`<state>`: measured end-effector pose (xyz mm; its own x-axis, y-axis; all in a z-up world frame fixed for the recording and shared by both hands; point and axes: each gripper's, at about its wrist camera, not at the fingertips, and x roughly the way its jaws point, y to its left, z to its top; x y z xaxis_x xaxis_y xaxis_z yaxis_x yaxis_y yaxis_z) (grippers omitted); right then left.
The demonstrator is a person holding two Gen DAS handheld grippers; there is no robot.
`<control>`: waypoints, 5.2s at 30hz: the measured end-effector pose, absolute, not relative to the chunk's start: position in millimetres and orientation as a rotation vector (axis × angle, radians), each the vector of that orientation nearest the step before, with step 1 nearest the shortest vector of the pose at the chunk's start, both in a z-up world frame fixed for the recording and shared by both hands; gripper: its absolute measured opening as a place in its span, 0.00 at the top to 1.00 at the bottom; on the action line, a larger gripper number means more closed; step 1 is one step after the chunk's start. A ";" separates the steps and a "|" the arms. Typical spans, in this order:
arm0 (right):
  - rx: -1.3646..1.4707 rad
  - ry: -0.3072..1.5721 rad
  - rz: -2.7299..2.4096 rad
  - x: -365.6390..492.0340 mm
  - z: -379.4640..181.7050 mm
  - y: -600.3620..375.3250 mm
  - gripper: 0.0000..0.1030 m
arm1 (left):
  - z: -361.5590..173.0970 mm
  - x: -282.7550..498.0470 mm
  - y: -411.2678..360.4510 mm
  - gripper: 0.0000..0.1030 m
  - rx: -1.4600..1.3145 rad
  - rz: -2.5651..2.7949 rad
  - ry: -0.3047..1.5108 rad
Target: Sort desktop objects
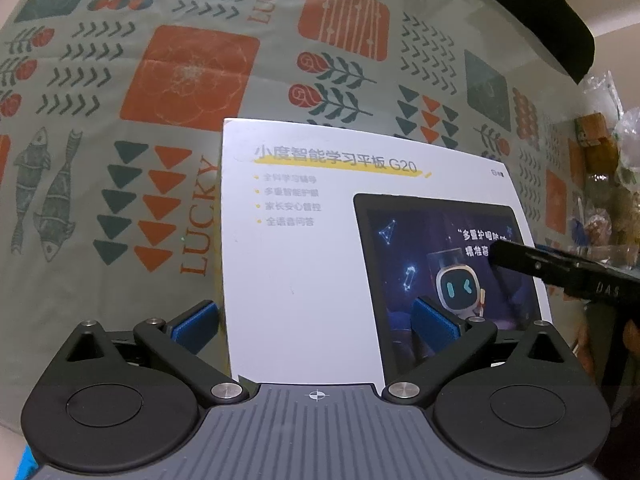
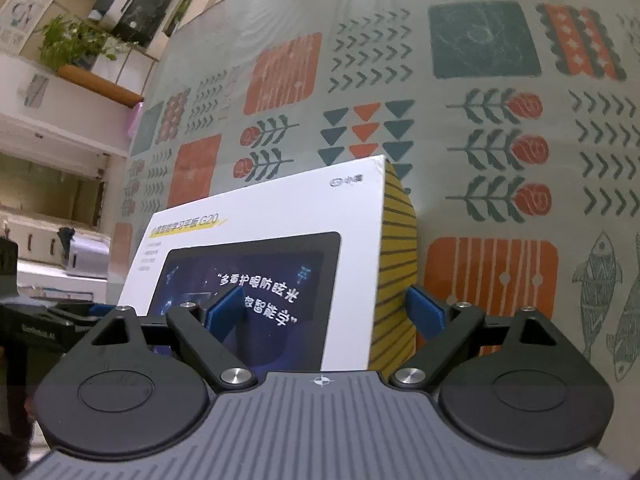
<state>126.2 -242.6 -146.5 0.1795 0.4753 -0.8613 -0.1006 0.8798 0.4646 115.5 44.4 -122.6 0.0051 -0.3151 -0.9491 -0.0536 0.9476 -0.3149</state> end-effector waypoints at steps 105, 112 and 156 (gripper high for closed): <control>0.204 1.268 0.354 106.7 -122.9 -213.1 0.00 | -118.7 118.5 52.4 0.00 -0.275 -0.267 1.564; 0.191 1.217 0.360 90.2 -104.3 -216.0 0.00 | -96.9 108.6 52.2 0.00 -0.274 -0.282 1.525; 0.205 1.335 0.314 89.0 -162.9 -212.5 0.00 | -151.2 81.0 23.3 0.00 -0.113 -0.207 1.478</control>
